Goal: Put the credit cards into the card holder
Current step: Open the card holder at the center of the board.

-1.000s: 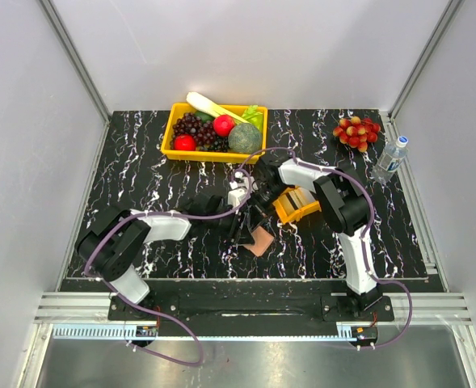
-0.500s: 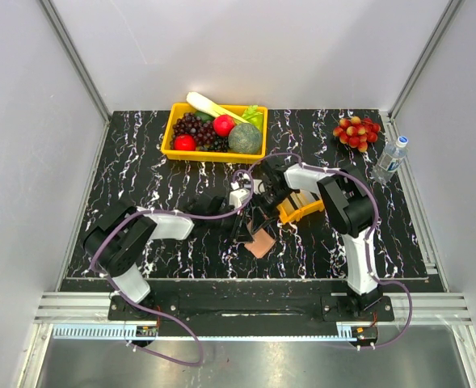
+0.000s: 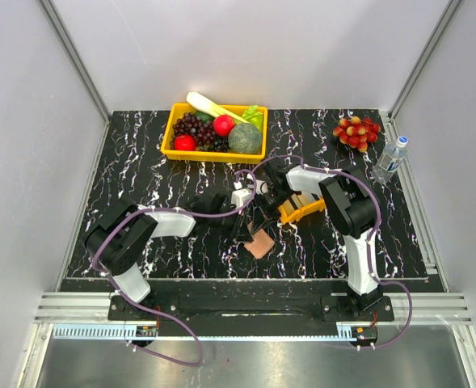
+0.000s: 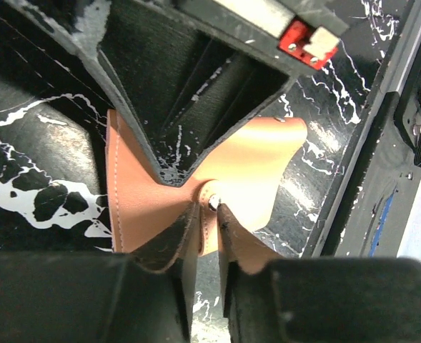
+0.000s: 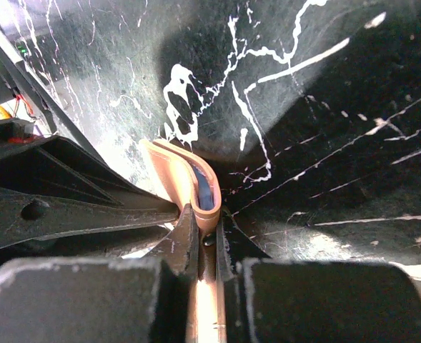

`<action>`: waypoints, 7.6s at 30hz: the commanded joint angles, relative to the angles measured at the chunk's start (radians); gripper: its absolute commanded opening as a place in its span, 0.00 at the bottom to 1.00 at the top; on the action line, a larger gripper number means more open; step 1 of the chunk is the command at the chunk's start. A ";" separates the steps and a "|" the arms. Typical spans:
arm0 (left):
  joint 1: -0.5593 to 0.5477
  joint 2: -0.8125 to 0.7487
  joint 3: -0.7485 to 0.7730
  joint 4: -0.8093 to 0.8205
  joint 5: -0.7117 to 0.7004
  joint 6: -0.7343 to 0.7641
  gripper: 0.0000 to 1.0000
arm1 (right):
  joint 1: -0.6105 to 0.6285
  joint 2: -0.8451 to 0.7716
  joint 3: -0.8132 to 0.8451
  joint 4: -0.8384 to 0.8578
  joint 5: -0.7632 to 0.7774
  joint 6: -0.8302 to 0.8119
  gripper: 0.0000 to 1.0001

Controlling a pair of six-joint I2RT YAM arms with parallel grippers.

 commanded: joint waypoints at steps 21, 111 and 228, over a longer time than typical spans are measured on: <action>-0.114 0.055 0.010 -0.155 0.110 0.041 0.00 | -0.012 0.004 0.010 0.216 0.138 0.090 0.00; -0.068 -0.481 -0.377 0.085 -0.617 -0.883 0.86 | 0.158 -0.315 -0.399 0.599 0.170 0.440 0.04; 0.149 -0.366 0.496 -0.716 -0.496 -0.091 0.87 | -0.193 -0.431 -0.132 0.187 0.529 0.217 0.49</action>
